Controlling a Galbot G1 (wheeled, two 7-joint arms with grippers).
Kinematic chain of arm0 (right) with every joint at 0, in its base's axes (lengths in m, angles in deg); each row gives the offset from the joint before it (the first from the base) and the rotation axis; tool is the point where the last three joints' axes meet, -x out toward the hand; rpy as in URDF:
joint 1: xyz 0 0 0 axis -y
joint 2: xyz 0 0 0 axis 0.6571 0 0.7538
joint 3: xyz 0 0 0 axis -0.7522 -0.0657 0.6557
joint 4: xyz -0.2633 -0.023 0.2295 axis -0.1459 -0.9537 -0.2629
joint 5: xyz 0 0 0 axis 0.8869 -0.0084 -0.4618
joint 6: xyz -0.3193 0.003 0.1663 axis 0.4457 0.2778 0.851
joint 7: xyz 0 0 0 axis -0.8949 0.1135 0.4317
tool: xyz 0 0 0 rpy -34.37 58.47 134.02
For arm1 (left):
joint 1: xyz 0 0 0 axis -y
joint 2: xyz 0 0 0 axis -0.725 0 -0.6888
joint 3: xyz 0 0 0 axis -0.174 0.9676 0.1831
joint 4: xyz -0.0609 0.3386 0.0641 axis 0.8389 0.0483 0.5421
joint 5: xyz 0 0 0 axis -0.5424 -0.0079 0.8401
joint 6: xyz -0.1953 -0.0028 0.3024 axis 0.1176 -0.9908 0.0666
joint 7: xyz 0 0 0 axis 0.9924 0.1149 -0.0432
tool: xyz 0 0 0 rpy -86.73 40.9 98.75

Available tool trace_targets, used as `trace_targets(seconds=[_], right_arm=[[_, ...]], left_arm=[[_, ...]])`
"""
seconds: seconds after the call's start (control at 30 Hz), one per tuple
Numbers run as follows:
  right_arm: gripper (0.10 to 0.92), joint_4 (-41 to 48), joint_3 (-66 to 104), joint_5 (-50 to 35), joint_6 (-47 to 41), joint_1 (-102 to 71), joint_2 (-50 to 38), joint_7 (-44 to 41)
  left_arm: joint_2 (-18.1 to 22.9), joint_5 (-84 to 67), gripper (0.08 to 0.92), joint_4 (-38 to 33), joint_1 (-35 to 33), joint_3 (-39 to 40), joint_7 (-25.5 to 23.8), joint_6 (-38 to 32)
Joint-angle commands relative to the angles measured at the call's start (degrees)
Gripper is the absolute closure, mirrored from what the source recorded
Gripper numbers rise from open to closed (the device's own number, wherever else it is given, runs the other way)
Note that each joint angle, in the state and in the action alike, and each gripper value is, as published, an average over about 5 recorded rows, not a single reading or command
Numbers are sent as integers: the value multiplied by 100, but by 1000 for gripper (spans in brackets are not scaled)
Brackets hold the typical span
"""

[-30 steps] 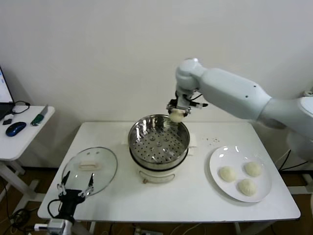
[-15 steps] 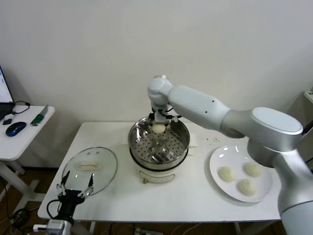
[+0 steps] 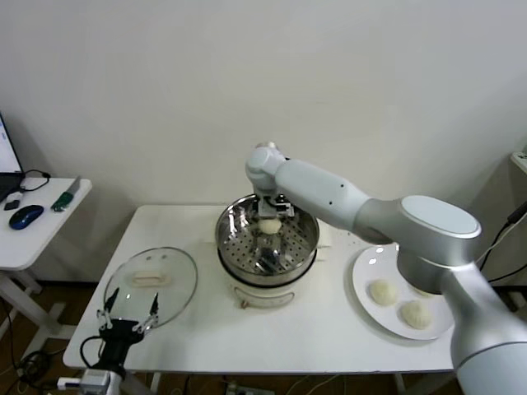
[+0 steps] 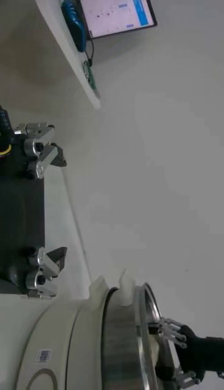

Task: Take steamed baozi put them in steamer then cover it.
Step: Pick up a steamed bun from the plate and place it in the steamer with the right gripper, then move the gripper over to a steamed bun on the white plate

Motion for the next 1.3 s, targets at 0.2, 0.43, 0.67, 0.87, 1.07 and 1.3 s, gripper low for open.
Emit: trace_targets(seconds=[0.2,0.43,0.67,0.87,1.07,1.3], right_arm=[[203,-421,21,-798,-63,464,-361,-257],[203,-1381,-835,-2946,-1328,1524,-1492,-324],[203,-2406,-2294,-5623,-4031,2466,-3147,470],[203,-2886,-2570,-7090,-5482,2418,-4336,444],[203,-2883,-2526,-6882,-5676,1773,-5083,312],[203,-2817,-1562,-5626,-5560,266,-5406,171]], left_arm=[[9,6,177,-22,-48,-17,20,-2],[6,6,177,-97,-77,-18,30,7],[30,18,177,-203,-100,30,23,17],[37,-2,177,-312,-166,58,-6,41],[38,6,177,-342,-206,89,-7,34],[42,15,177,-380,-302,81,6,10]])
